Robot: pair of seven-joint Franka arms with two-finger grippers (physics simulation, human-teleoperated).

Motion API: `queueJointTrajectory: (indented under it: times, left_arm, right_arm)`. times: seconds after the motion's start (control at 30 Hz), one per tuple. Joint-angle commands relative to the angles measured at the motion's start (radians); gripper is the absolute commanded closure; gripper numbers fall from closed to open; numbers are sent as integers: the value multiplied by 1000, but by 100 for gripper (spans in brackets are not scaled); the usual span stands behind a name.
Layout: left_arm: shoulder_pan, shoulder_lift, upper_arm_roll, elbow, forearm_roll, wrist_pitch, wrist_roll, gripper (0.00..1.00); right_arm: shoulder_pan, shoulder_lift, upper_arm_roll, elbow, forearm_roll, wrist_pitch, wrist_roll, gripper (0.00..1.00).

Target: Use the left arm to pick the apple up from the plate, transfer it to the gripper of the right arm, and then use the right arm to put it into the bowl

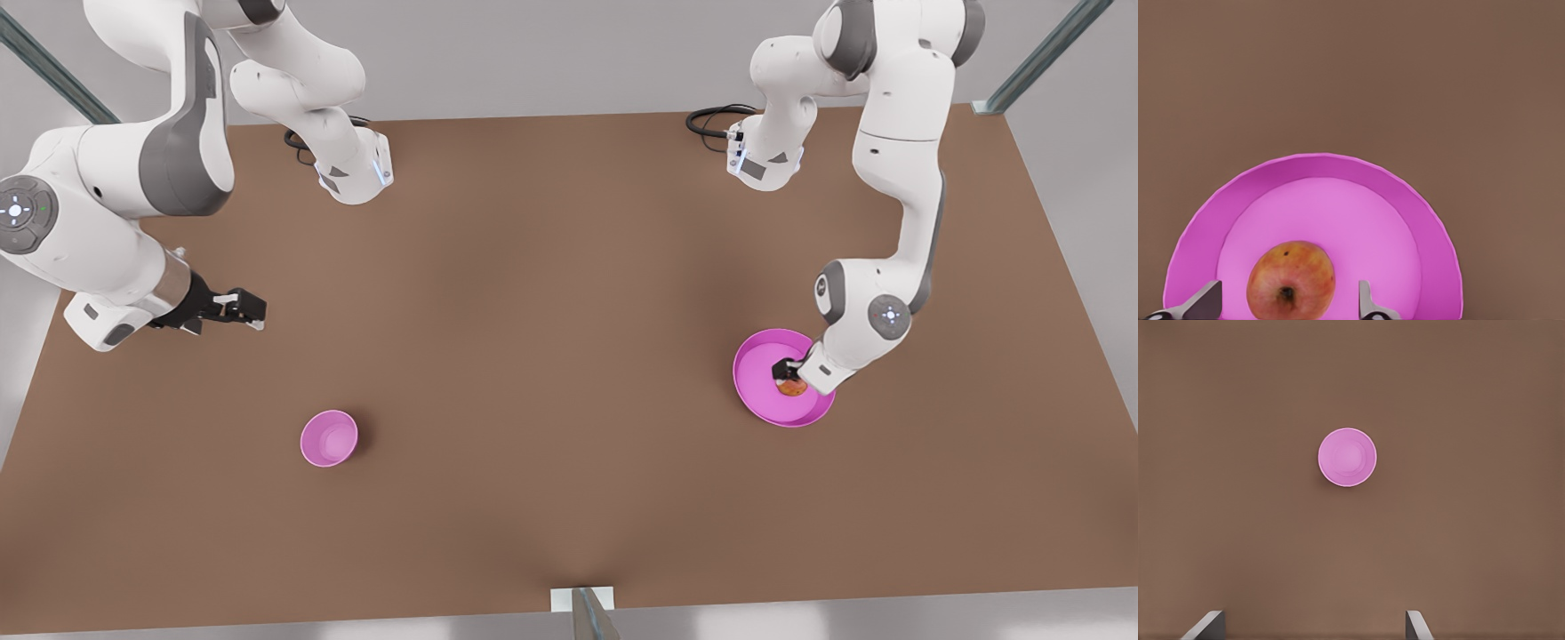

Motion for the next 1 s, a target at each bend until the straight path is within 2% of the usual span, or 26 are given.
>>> queueJointTrajectory:
  times: [0.0,0.73,0.87,0.97]
  left_arm:
    - [0,11,0,-6,-3,58,3,0]
    - [0,72,0,-43,-2,90,5,0]
    - [-2,86,0,-38,-2,99,5,4]
    - [-2,86,0,-38,-2,99,5,16]
  right_arm:
    - [-1,-1,0,-1,0,-1,-5,0]
    - [-7,-1,0,-5,2,-2,-8,0]
    - [-7,-1,0,-5,2,-2,-8,0]
    - [-9,-1,0,-7,2,-2,-8,0]
